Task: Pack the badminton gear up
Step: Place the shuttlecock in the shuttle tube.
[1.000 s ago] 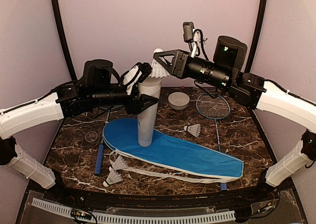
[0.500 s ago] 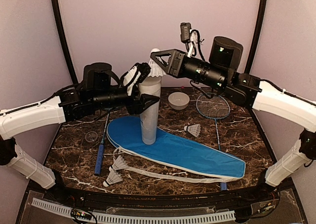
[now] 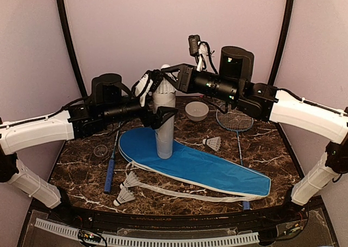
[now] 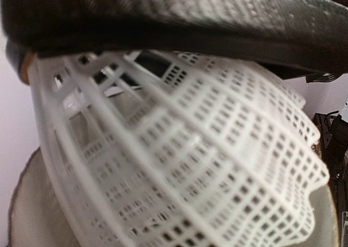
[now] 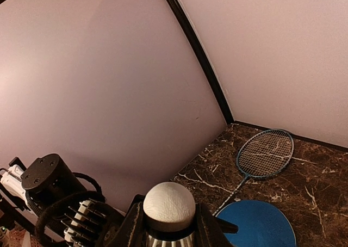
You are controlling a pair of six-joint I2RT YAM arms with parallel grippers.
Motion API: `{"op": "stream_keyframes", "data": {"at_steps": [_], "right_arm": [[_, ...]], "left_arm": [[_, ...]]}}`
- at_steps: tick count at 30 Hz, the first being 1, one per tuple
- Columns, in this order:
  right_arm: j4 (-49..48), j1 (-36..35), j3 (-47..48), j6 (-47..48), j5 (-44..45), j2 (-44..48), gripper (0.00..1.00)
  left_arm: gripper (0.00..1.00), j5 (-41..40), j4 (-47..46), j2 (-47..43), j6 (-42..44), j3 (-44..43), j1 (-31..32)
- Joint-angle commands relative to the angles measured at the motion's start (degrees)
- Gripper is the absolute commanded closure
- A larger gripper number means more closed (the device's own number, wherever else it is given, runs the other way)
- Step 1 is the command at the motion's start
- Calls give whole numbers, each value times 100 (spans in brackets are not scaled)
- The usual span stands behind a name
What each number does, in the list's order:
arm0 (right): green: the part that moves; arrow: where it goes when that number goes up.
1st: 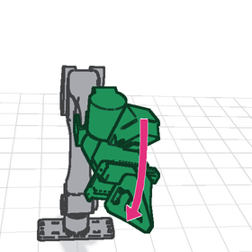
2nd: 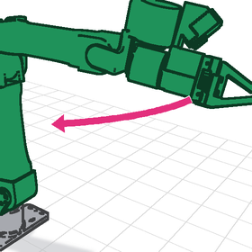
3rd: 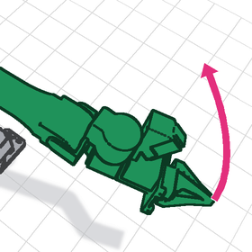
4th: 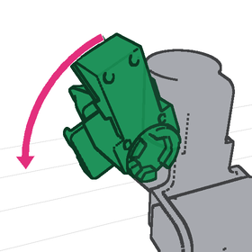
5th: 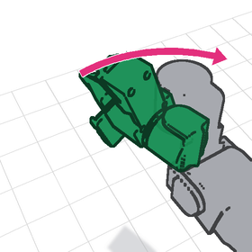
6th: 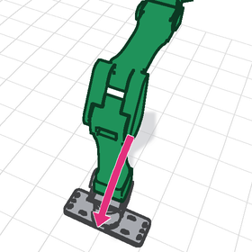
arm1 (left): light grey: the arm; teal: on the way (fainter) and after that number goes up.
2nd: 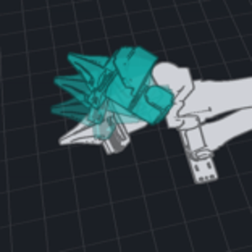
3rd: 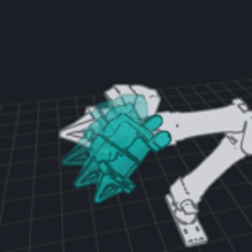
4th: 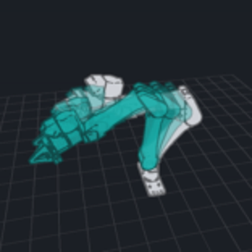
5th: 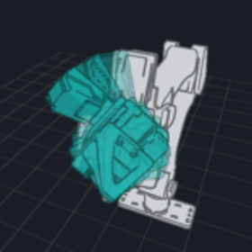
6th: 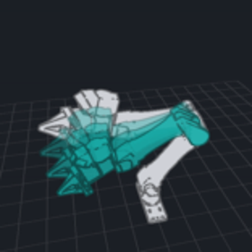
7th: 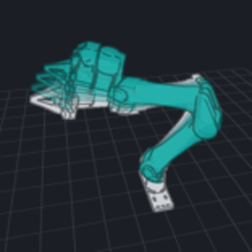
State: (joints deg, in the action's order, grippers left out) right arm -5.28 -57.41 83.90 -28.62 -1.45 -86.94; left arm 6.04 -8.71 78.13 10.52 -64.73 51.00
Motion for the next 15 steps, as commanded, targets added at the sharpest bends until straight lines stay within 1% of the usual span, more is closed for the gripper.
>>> {"op": "stream_keyframes", "data": {"at_steps": [1,3,7,12,13,15], "right_arm": [[152,-41,130,32,128,-24,81],[173,-40,137,40,128,-34,81],[175,-42,164,51,161,-11,81],[238,-40,311,138,249,-16,81],[271,-42,349,164,277,-31,81],[375,-41,431,214,413,-58,81]], "left_arm": [[10,-269,-333,-43,-117,434,-20],[8,-333,-622,-50,-106,613,-20],[8,-305,-1106,-56,-71,946,-20],[13,-313,-1582,-131,42,1326,-20],[12,-348,-1611,-119,59,1347,-18],[8,-397,-1625,-97,36,1354,-20]]}}
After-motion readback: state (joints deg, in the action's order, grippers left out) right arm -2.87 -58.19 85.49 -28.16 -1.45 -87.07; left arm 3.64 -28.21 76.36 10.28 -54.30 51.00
